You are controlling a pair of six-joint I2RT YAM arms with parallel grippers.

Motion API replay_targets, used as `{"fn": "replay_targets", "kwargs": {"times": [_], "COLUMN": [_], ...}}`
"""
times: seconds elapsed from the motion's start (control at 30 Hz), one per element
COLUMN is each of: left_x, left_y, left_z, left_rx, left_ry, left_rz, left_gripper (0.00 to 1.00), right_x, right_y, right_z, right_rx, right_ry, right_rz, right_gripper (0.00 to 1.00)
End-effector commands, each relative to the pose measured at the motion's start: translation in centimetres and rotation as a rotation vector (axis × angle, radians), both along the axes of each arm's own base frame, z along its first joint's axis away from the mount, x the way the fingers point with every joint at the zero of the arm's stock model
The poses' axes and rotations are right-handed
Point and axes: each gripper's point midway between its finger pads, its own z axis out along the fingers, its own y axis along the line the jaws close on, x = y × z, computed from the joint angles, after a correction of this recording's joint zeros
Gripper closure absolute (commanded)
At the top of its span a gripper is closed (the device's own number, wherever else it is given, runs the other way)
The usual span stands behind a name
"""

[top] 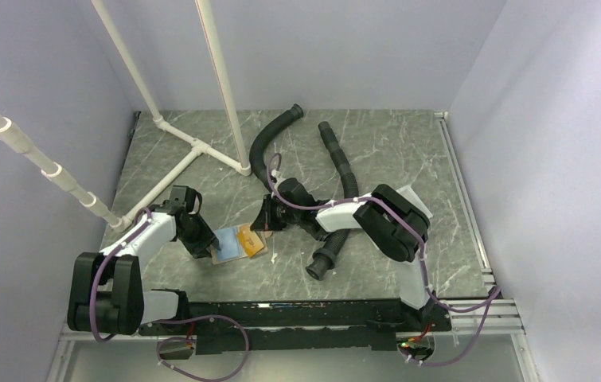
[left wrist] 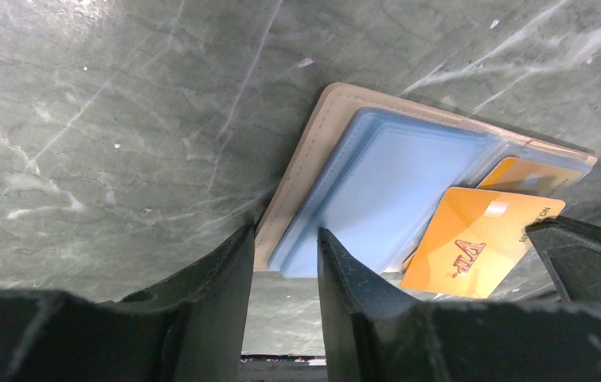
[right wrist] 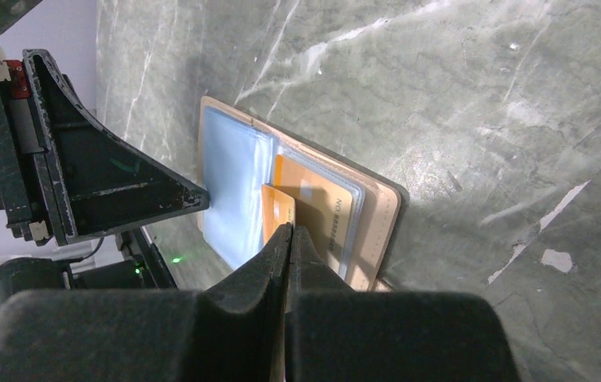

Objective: Put the credit cards into the card holder
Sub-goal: Insert the credit card into the card holder.

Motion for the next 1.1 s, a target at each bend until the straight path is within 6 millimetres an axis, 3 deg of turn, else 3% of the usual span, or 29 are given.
{"fn": "replay_targets", "kwargs": {"times": [0.0,0.4,1.07], "left_x": [0.0,-0.1,-0.2], "left_y": [0.4,-0.3,0.3], "left_z": [-0.2,-0.5,-1.0], "left_rx": [0.022,-0.02,0.016], "left_ry": [-0.006,0.002,0.013], "left_rz": [0.023,0.02,0.012], "left_gripper": [0.6,0.61,0.61], "right_x": [1.2,1.6,1.8], "right_y": [0.5,2.3,5.2], "right_z": [1.8,2.0,2.5], "right_rx": [0.035,0.081,0.203], "right_ry": [-0.055,-0.057,-0.102], "right_rz": [-0.025,-0.001,0.093], "right_gripper": [1.0,1.0,1.0]}}
